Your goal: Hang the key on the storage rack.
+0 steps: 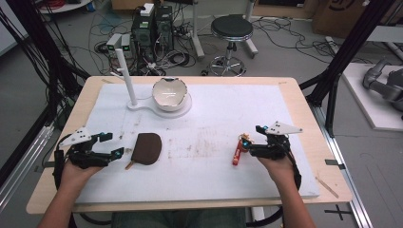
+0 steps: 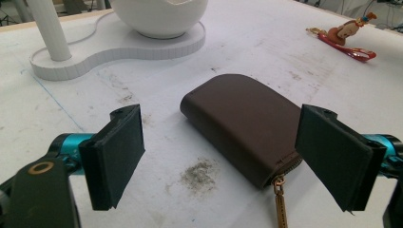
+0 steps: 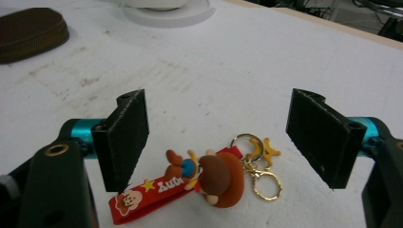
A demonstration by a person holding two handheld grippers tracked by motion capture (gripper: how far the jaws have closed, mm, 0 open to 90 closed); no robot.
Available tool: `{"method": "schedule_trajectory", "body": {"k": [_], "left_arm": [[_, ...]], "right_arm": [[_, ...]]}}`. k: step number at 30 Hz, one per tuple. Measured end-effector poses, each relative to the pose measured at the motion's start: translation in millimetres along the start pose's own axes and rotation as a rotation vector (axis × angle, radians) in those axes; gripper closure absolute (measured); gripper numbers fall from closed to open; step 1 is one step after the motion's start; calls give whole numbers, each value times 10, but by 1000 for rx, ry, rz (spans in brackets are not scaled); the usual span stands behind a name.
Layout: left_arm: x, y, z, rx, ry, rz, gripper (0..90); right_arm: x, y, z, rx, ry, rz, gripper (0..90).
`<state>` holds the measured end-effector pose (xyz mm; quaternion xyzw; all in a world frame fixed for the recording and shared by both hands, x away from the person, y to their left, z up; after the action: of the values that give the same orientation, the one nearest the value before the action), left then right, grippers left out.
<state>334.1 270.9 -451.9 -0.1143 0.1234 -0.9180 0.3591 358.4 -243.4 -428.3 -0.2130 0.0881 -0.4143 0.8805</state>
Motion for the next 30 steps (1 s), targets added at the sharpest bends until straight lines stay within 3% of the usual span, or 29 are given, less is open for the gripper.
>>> {"method": "schedule_trajectory", "body": {"k": [7,8,13,17,18,19,21,22,27,28,30], "left_arm": [[11,0,6,1,6,-3,166],[14,4,5,1,4,-4,166],[24,24,-9,-8,6,-11,166],[17,35,-27,-19,8,-14,166],[17,38,-29,-20,8,-15,166],[19,42,-30,-19,6,-15,166],[26,46,-29,-19,6,-18,166],[27,46,-28,-20,7,-17,166],[36,42,-25,-21,11,-17,166],[36,41,-25,-19,8,-16,166],[29,39,-28,-19,7,-15,166]], "right_arm": [[-143,142,-172,-94,-65,21,216],[-139,188,-237,-133,-74,9,216],[-73,231,-342,-192,-76,-11,234],[-42,235,-371,-203,-73,-20,247],[-29,241,-395,-216,-75,-17,305],[-29,241,-395,-216,-75,-17,305],[-5,271,-460,-258,-87,-21,550],[11,276,-480,-266,-98,-36,570],[66,242,-439,-240,-87,-35,585],[74,197,-392,-206,-77,-33,586],[78,176,-367,-191,-74,-33,586]]}}
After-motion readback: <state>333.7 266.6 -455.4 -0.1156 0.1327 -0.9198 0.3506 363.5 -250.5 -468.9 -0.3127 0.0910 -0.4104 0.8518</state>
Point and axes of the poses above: each handheld gripper's, and its own axes: y roughly forward along the jaws, z roughly out of its top, x roughly to its right, the point moved 5 cm from there along y, roughly forward along the jaws, and after that the axes turned 4 degrees about x, right-handed, at the moved point
